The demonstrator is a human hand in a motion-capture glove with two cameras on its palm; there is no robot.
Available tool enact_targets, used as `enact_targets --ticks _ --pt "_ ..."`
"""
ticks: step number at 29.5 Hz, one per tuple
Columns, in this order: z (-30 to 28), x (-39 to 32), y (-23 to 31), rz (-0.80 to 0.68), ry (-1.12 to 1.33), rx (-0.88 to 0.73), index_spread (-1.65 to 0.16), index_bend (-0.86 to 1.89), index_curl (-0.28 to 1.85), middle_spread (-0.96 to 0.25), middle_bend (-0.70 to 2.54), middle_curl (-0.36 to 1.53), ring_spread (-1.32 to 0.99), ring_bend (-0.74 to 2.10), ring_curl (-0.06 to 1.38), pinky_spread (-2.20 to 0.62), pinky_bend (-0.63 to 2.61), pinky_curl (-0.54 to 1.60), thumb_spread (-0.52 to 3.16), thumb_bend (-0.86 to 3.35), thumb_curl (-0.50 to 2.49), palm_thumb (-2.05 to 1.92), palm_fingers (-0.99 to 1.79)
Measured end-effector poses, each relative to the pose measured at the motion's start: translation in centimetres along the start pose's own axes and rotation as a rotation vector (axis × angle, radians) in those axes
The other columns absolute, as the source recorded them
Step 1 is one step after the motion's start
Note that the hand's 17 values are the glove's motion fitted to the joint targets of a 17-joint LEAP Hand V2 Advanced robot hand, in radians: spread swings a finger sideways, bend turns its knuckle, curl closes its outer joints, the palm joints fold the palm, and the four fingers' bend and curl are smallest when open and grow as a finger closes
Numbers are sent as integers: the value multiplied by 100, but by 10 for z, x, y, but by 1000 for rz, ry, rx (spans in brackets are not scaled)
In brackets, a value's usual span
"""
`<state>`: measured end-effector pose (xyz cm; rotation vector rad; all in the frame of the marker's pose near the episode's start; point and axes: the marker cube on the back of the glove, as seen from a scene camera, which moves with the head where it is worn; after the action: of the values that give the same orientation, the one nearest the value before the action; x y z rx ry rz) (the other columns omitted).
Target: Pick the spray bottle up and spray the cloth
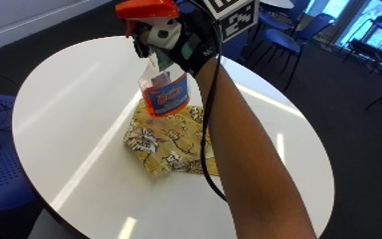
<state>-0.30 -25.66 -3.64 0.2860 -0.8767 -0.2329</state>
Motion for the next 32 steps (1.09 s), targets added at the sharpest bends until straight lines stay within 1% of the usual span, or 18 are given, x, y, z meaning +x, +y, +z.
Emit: enact_targets --ticks 5,9,14,17,23,32 --pt "-9 -9 -11 -34 -227 64 -29 29 55 -22 57 49 -22 64 45 -31 39 39 27 -3 81 91 139" --pt "-9 1 -27 8 -381 182 -29 29 55 -22 57 49 -22 64 45 -31 39 39 27 -3 82 91 139" --pt "2 24 -35 68 -498 326 -29 29 55 -22 57 49 -22 64 46 -31 39 39 27 -3 82 91 139" --pt "12 33 -36 125 -520 364 -29 29 55 -23 57 49 -22 64 46 -31 39 39 27 -4 82 91 139" --pt "26 37 -35 193 -496 348 -29 29 55 -23 57 49 -22 64 46 -31 39 39 27 -3 82 91 139" --pt "23 29 -41 201 -475 347 -29 28 54 -23 57 49 -22 64 46 -31 39 39 27 -3 82 91 139"
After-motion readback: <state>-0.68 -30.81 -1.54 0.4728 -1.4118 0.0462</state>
